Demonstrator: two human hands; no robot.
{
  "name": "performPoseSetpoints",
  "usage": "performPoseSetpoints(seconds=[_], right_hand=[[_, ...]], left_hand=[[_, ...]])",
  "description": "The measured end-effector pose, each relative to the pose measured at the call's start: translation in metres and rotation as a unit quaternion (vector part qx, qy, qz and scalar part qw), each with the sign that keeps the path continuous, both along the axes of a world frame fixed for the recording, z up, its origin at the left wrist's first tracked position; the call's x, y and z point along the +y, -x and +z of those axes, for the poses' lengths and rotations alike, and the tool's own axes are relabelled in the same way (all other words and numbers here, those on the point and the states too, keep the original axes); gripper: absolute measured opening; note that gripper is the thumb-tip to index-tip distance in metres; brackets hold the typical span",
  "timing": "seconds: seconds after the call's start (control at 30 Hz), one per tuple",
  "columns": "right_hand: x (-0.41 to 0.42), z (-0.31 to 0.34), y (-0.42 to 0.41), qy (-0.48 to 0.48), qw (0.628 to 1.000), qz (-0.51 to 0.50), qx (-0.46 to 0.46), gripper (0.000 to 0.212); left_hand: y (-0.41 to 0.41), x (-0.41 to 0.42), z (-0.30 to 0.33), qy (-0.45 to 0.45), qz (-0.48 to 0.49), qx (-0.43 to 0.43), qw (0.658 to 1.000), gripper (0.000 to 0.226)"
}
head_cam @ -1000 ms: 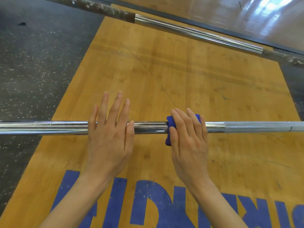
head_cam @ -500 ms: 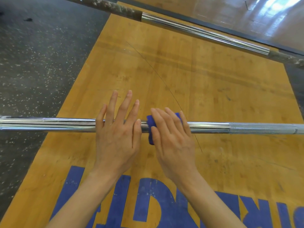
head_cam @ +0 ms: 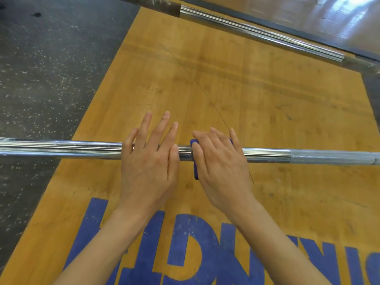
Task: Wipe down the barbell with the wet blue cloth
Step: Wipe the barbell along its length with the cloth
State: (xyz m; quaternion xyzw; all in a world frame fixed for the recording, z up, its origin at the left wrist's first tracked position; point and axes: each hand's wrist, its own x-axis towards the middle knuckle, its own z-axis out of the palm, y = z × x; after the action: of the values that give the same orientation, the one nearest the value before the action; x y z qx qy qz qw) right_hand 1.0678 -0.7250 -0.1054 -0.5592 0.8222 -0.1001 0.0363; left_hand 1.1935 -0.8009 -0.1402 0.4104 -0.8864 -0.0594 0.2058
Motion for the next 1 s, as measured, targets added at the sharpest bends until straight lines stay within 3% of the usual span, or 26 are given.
performPoseSetpoints(seconds=[0.07, 0.1, 0.17, 0.23, 0.4, 0.53, 0.6, 0.63, 0.7, 0.73, 0.8, 0.87, 1.0], right_hand=[[-0.022, 0.014, 0.004, -0.078, 0.996, -0.021, -0.028, 0.037], [-0.023, 0.015, 0.004, -0.089, 0.995, -0.014, -0.034, 0.042], [-0.005, 0.015, -0.004, -0.07, 0.996, 0.005, -0.05, 0.059], [0.015, 0.014, -0.006, -0.015, 0.998, -0.014, -0.063, 0.051], [-0.004, 0.013, 0.0, -0.077, 0.997, 0.0, -0.026, 0.047], [0.039, 0.002, -0.021, 0.027, 1.0, -0.003, -0.014, 0.046], [0.032, 0.009, -0.015, -0.014, 1.0, 0.001, -0.013, 0.049], [0.017, 0.019, -0.012, -0.095, 0.995, -0.013, -0.036, 0.048], [-0.002, 0.021, -0.009, -0.148, 0.985, -0.023, -0.083, 0.027], [-0.001, 0.023, -0.01, -0.146, 0.986, 0.011, -0.077, 0.02], [0.021, 0.024, -0.014, -0.106, 0.991, 0.047, -0.067, 0.034], [0.045, 0.016, -0.008, -0.023, 0.999, 0.019, -0.033, 0.043], [0.039, 0.003, -0.016, -0.024, 0.999, 0.001, 0.025, 0.048]], left_hand=[[-0.001, 0.001, 0.0, -0.001, -0.003, 0.0, 1.0, 0.051], [-0.001, 0.002, 0.0, -0.002, -0.004, 0.0, 1.0, 0.051], [-0.003, 0.005, -0.001, -0.002, -0.002, 0.005, 1.0, 0.051], [-0.005, 0.009, 0.0, 0.0, 0.001, 0.015, 1.0, 0.051], [-0.007, 0.017, 0.001, -0.003, 0.001, 0.022, 1.0, 0.048], [-0.013, 0.025, 0.001, -0.012, 0.0, 0.032, 0.999, 0.046], [-0.014, 0.028, 0.001, -0.016, -0.003, 0.034, 0.999, 0.045], [-0.015, 0.03, 0.001, -0.019, -0.005, 0.035, 0.999, 0.044], [-0.017, 0.034, 0.002, -0.023, -0.006, 0.038, 0.999, 0.045], [-0.019, 0.036, 0.002, -0.024, -0.006, 0.036, 0.999, 0.045], [-0.023, 0.04, 0.003, -0.029, -0.007, 0.031, 0.999, 0.045], [-0.025, 0.044, 0.004, -0.035, -0.008, 0.031, 0.999, 0.044], [-0.03, 0.053, 0.003, -0.036, -0.008, 0.018, 0.999, 0.044]])
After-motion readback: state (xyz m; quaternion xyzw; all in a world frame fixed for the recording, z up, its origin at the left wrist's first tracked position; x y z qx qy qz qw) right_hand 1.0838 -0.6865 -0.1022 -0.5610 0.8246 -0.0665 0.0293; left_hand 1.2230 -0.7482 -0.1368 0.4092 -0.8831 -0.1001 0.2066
